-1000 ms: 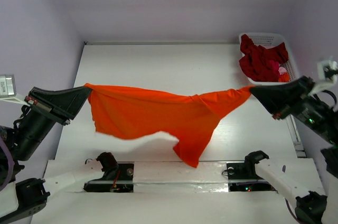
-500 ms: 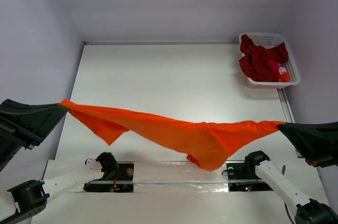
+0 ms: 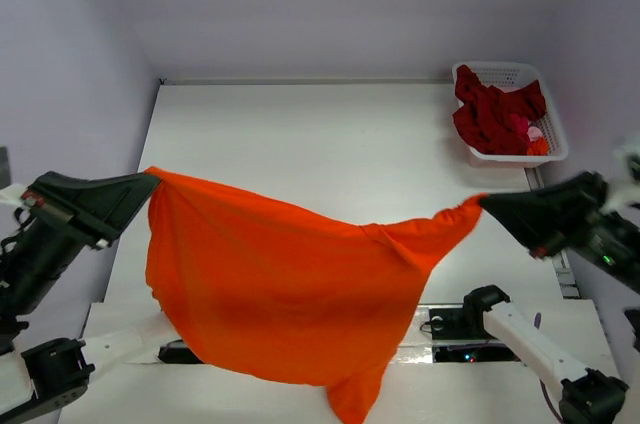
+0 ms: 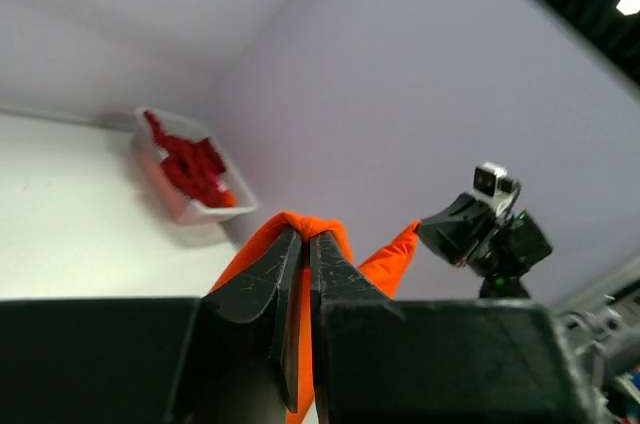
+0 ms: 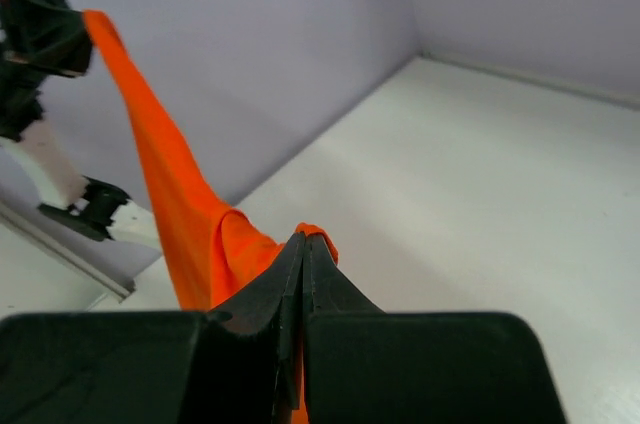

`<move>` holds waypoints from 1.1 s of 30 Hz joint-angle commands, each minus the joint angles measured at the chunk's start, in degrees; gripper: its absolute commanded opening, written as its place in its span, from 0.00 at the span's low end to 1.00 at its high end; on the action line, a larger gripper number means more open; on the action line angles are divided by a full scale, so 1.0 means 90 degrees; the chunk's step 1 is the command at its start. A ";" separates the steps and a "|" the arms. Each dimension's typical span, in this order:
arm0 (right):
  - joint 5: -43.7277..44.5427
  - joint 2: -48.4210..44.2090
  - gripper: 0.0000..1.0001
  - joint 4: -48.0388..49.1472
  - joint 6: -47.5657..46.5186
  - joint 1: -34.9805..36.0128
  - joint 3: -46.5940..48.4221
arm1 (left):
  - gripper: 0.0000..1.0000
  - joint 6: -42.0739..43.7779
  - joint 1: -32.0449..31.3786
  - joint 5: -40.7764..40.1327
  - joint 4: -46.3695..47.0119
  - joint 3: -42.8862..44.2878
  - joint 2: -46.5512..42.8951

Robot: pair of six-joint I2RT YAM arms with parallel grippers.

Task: Fold and stack the t-shirts
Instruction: Flatten out the tshirt

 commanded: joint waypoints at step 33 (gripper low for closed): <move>0.2122 0.5965 1.00 0.1570 -0.0361 0.0581 -0.1031 | 0.00 -0.1790 -0.0010 -0.4735 -0.1828 -0.1526 0.1492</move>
